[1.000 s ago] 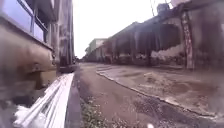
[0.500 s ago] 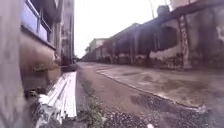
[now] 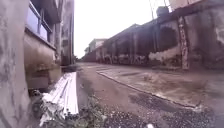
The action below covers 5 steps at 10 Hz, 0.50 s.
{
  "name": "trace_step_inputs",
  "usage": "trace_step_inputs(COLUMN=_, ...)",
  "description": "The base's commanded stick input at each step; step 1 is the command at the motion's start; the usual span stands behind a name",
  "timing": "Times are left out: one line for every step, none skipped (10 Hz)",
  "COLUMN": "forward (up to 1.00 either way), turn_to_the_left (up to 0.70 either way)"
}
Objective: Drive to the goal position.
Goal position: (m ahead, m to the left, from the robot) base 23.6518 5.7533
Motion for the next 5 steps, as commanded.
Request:
trace_step_inputs(forward=0.00, turn_to_the_left=-0.67)
trace_step_inputs(forward=0.00, turn_to_the_left=-0.67)
trace_step_inputs(forward=0.00, turn_to_the_left=-0.67)
trace_step_inputs(forward=0.00, turn_to_the_left=-0.67)
trace_step_inputs(forward=0.00, turn_to_the_left=-0.67)
